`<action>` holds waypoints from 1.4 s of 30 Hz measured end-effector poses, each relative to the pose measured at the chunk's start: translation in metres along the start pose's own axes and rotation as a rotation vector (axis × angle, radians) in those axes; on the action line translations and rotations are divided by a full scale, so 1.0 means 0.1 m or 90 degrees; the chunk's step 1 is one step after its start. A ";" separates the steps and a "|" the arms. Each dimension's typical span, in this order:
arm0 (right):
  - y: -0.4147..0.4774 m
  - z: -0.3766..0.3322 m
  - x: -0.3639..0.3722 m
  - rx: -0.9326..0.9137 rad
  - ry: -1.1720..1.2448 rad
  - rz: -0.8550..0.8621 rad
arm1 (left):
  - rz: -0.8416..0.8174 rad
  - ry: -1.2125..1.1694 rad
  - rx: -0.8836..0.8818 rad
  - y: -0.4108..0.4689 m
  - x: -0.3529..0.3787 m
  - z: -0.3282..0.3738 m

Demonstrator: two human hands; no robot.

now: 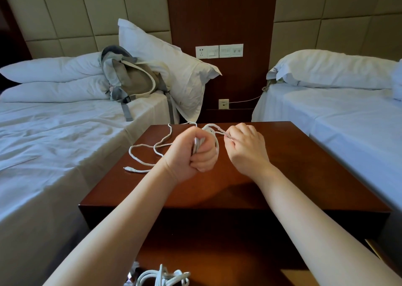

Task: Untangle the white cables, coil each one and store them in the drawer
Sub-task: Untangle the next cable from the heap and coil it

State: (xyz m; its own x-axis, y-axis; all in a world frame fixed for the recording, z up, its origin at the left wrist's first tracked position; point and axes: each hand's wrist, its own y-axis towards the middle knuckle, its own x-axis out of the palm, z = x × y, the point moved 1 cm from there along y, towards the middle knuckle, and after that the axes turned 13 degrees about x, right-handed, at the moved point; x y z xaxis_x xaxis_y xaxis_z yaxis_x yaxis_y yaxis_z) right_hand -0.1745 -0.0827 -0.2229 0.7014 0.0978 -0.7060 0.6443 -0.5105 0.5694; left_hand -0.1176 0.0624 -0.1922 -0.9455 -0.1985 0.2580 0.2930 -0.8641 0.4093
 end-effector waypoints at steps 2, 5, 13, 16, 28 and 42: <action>-0.02 -0.04 0.00 0.000 0.008 -0.051 | -0.023 -0.095 0.042 0.01 -0.02 0.03; -0.05 -0.10 -0.02 -0.022 -0.011 -0.105 | -0.036 -0.182 0.091 0.03 -0.05 0.05; -0.05 -0.14 -0.01 0.020 -0.016 -0.236 | 0.235 -0.273 0.196 0.02 -0.10 0.17; -0.06 -0.15 -0.01 0.009 -0.076 -0.270 | 0.363 -0.305 0.231 0.00 -0.18 0.21; -0.05 -0.18 -0.01 -0.002 -0.023 -0.311 | 0.548 -0.474 0.306 0.00 -0.19 0.26; -0.16 -0.32 -0.05 -0.150 -0.001 -0.291 | 0.697 -0.260 0.326 0.07 -0.26 0.23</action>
State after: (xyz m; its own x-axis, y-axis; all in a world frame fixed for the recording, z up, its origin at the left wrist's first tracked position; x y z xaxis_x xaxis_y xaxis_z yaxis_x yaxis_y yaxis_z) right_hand -0.1787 -0.0477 -0.2151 0.3312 0.2647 -0.9057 0.9365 -0.2095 0.2813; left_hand -0.0880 0.0720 -0.1760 -0.0902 -0.4562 0.8853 0.9959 -0.0455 0.0781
